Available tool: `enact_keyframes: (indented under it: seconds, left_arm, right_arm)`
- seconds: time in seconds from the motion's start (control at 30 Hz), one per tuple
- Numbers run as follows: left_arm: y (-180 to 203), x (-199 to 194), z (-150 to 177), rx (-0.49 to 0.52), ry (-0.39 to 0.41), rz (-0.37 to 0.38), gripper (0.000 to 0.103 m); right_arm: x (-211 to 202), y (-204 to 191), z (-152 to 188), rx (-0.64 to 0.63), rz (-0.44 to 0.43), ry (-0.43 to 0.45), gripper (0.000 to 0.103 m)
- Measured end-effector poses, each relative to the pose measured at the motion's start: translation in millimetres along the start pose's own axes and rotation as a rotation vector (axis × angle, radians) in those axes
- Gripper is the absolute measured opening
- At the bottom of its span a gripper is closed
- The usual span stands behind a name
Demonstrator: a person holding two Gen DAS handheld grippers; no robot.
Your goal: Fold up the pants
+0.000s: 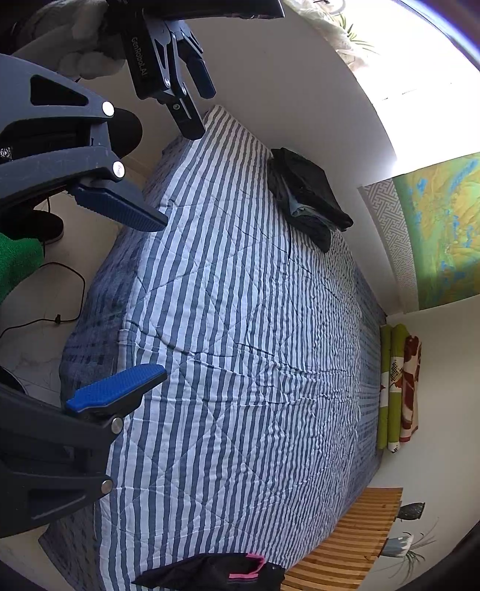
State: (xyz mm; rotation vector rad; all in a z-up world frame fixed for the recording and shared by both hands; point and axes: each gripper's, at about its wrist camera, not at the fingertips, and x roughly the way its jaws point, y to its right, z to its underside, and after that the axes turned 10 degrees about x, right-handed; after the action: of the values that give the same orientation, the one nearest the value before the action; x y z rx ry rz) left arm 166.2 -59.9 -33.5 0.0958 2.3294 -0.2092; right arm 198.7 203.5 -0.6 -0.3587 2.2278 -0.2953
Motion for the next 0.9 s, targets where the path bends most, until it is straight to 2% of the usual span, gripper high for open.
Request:
enact_keyframes:
  seconds: [0.9]
  left_arm:
    - [3.1, -2.3, -1.1, -0.004, -0.001, 0.000, 0.102]
  right_arm:
    - [6.4, -2.8, 1.6, 0.007, -0.005, -0.013, 0.070]
